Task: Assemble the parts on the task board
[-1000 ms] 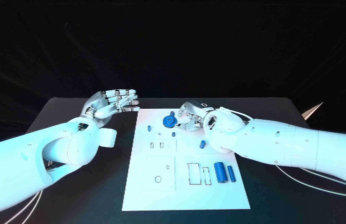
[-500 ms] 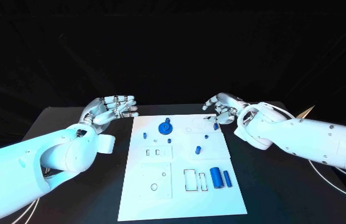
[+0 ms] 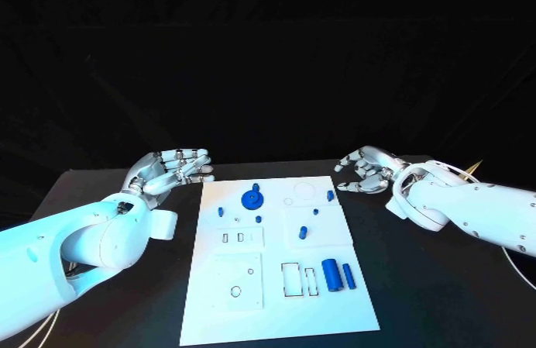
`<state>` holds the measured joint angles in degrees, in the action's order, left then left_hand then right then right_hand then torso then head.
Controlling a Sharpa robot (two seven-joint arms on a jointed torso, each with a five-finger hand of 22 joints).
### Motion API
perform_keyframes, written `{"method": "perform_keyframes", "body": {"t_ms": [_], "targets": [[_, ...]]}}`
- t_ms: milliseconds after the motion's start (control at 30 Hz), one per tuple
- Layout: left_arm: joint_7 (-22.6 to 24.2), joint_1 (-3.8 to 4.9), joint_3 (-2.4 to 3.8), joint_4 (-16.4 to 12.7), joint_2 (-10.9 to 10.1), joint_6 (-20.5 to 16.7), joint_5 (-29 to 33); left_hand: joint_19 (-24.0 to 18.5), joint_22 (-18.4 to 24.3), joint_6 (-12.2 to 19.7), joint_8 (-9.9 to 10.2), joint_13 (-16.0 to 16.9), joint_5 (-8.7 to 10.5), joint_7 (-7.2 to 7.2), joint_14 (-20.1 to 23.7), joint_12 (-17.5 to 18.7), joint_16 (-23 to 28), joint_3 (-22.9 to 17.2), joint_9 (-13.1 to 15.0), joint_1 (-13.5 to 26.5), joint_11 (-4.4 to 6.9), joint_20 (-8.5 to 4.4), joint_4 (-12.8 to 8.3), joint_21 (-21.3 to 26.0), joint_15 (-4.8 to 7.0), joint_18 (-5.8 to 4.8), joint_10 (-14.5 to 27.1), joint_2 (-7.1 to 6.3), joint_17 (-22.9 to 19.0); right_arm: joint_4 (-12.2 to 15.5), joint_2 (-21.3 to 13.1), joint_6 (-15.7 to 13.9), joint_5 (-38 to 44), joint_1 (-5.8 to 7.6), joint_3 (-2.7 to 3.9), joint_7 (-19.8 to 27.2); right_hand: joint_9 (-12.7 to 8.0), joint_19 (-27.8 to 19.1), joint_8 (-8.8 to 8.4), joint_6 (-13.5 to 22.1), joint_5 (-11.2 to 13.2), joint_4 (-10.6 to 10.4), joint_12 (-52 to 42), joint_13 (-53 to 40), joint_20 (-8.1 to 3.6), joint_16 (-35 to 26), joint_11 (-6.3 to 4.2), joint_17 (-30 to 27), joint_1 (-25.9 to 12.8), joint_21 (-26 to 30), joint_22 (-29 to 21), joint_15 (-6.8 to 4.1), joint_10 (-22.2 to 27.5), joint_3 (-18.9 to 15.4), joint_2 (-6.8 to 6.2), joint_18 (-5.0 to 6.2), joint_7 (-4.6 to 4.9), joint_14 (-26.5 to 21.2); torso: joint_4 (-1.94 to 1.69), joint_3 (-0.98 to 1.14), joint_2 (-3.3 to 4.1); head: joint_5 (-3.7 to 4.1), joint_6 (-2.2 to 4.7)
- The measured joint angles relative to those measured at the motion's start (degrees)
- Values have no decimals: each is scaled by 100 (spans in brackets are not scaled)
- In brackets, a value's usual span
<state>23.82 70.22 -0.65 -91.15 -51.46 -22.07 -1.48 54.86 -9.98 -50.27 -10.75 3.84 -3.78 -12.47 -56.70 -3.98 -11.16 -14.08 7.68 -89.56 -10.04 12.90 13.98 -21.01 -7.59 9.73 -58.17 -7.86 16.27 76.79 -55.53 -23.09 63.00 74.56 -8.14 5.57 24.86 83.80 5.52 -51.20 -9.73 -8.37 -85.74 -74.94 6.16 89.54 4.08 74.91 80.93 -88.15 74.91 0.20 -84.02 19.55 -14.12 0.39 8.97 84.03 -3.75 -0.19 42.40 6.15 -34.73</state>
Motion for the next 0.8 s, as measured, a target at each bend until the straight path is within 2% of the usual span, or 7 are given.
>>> {"method": "perform_keyframes", "body": {"t_ms": [333,667,767,800], "targets": [[2,-2,-1,-18,-22,18,0,0,0,0,0,0,0,0,0,0,0,0,-1,0,0,0,0,0,0,0,0,0,0,-231,120,114,48,-219,-9,124,0,0,-23,18,0,16,0,1,0,23,0,0,0,-26,0,0,0,-16,0,0,18,0,-10,-11,12,20,-57],[3,-2,-2,-22,-49,28,0,0,1,0,0,0,0,0,0,0,-1,0,-1,0,0,0,0,0,0,0,0,0,-1,-419,270,132,94,-307,-8,138,0,0,-22,18,0,16,0,1,0,23,1,0,30,-48,4,0,0,-16,31,0,18,0,-14,-8,11,-12,-91],[3,-2,-2,-22,-51,30,0,0,1,0,0,0,0,0,0,0,-1,0,-1,0,0,0,0,0,0,0,0,0,-1,-440,310,132,102,-318,-7,137,15,0,-22,-27,-1,32,-19,2,0,23,12,0,53,-70,4,0,12,0,53,0,63,0,-14,-10,8,9,-91],[3,-2,-2,-22,-51,31,0,0,1,0,0,0,0,0,0,0,-1,0,-1,0,0,0,0,0,0,-1,0,0,-1,-448,324,132,105,-322,-7,136,20,0,-22,-55,-1,32,-37,2,0,23,22,0,53,-70,4,0,21,0,53,0,51,0,-14,-11,7,15,-91]]}}
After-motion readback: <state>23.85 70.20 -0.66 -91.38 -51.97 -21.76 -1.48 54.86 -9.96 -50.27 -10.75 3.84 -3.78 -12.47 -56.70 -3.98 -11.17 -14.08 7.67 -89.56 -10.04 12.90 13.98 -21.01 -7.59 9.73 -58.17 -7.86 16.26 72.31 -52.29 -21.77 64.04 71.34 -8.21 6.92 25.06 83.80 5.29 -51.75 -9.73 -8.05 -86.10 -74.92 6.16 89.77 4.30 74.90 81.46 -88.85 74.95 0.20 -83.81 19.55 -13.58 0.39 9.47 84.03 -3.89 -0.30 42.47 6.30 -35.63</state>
